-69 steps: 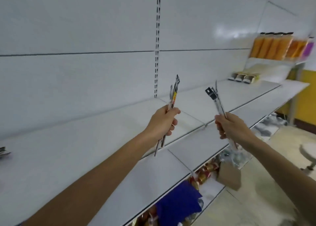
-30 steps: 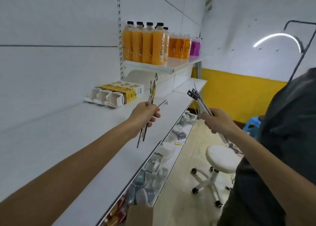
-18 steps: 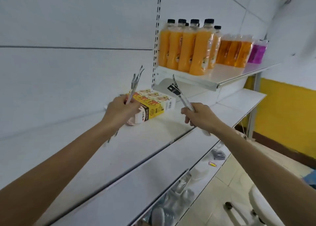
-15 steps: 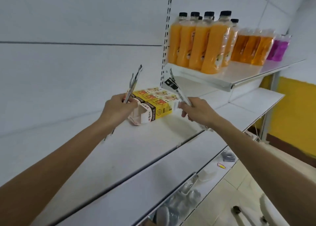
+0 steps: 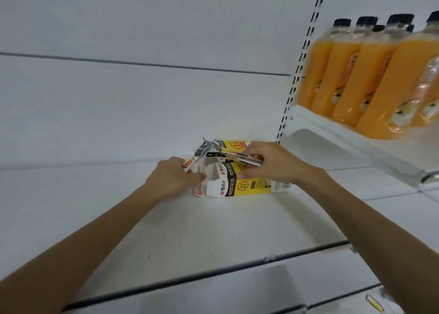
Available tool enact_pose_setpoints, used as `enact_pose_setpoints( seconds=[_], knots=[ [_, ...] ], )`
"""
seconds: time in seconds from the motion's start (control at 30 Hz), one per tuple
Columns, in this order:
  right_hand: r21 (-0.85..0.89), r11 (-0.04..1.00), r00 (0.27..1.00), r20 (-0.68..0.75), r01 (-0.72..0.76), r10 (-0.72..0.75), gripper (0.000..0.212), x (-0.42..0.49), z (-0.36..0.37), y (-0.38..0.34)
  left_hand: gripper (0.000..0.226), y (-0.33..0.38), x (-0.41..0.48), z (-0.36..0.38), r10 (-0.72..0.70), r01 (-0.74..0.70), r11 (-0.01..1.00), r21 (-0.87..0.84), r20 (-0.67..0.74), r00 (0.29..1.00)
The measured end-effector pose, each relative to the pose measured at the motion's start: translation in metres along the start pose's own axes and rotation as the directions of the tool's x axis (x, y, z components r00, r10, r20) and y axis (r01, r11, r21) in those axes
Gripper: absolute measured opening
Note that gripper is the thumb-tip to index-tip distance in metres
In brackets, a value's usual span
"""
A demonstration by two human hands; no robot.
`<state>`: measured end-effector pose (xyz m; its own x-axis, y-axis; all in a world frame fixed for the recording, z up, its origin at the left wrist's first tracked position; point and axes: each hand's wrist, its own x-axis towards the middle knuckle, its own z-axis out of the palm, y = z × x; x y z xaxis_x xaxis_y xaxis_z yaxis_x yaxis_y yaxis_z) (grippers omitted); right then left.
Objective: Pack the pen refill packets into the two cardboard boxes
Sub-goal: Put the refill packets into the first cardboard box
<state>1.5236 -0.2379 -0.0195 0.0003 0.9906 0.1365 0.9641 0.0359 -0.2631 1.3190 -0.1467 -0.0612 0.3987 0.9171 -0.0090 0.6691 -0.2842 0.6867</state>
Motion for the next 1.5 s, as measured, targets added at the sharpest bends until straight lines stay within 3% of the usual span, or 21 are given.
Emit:
enact_pose_setpoints(
  seconds=[0.1, 0.2, 0.3, 0.37, 0.47, 0.53, 0.6, 0.63, 0.77, 0.87, 0.97, 1.03, 1.13, 1.2, 1.37, 1.5],
  knots=[
    [-0.084, 0.993, 0.996, 0.033, 0.085, -0.082, 0.065, 0.007, 0.007, -0.001, 0.029, -0.002, -0.005, 0.002, -0.074, 0.076, 0.993, 0.087, -0.023, 0.997],
    [-0.047, 0.993, 0.995, 0.007, 0.104, -0.104, 0.063, 0.004, 0.005, -0.008, 0.019, -0.002, -0.015, -0.003, -0.059, 0.058, 0.998, -0.024, -0.046, 0.997],
    [0.123, 0.989, 0.996, -0.044, 0.084, -0.079, 0.054, -0.008, -0.01, -0.014, 0.012, 0.005, -0.033, -0.016, -0.028, -0.007, 0.959, -0.285, -0.117, 0.993],
    [0.315, 0.947, 0.998, -0.035, 0.067, -0.059, 0.043, -0.013, -0.025, -0.02, 0.017, 0.012, -0.046, -0.028, -0.014, -0.072, 0.929, -0.362, -0.231, 0.973],
    [0.572, 0.811, 0.966, -0.257, 0.12, 0.038, 0.01, -0.013, -0.051, -0.044, 0.01, 0.027, -0.062, -0.048, 0.023, -0.2, 0.901, -0.385, -0.418, 0.908],
    [0.75, 0.622, 0.908, -0.392, 0.225, 0.145, 0.028, -0.012, -0.07, -0.066, 0.003, 0.034, -0.067, -0.058, 0.024, -0.242, 0.875, -0.418, -0.463, 0.886],
    [0.84, 0.429, 0.881, -0.439, 0.332, 0.178, 0.037, -0.015, -0.085, -0.09, 0.004, 0.039, -0.072, -0.063, 0.006, -0.255, 0.84, -0.48, -0.46, 0.888],
    [0.839, 0.409, 0.871, -0.458, 0.358, 0.178, 0.039, -0.016, -0.09, -0.099, 0.006, 0.041, -0.075, -0.064, -0.001, -0.261, 0.82, -0.509, -0.457, 0.889],
    [0.722, 0.596, 0.84, -0.524, 0.351, 0.141, 0.036, -0.018, -0.086, -0.125, 0.008, 0.045, -0.085, -0.061, -0.016, -0.285, 0.772, -0.568, -0.465, 0.885],
    [0.558, 0.76, 0.854, -0.52, 0.334, 0.006, 0.033, -0.02, -0.072, -0.127, 0.009, 0.047, -0.09, -0.06, -0.017, -0.281, 0.769, -0.574, -0.458, 0.889],
    [0.361, 0.876, 0.879, -0.457, 0.322, -0.135, 0.043, -0.022, -0.063, -0.123, 0.008, 0.047, -0.092, -0.062, -0.032, -0.27, 0.761, -0.59, -0.45, 0.892],
    [0.286, 0.909, 0.893, -0.418, 0.305, -0.168, 0.048, -0.024, -0.063, -0.123, 0.007, 0.046, -0.093, -0.063, -0.042, -0.262, 0.751, -0.606, -0.44, 0.897],
    [0.223, 0.952, 0.95, -0.279, 0.21, -0.144, 0.036, -0.027, -0.07, -0.125, 0.009, 0.043, -0.095, -0.063, -0.055, -0.262, 0.713, -0.651, -0.424, 0.904],
    [0.261, 0.953, 0.969, -0.228, 0.152, -0.092, 0.033, -0.027, -0.071, -0.125, 0.01, 0.044, -0.098, -0.063, -0.065, -0.254, 0.692, -0.675, -0.41, 0.91],
    [0.306, 0.932, 0.942, -0.324, 0.192, -0.088, 0.017, -0.029, -0.073, -0.125, 0.012, 0.05, -0.103, -0.065, -0.097, -0.228, 0.601, -0.766, -0.354, 0.93],
    [0.338, 0.924, 0.979, -0.15, 0.181, -0.136, 0.015, -0.036, -0.089, -0.127, 0.02, 0.052, -0.105, -0.069, -0.099, -0.23, 0.553, -0.8, -0.338, 0.936]
  ],
)
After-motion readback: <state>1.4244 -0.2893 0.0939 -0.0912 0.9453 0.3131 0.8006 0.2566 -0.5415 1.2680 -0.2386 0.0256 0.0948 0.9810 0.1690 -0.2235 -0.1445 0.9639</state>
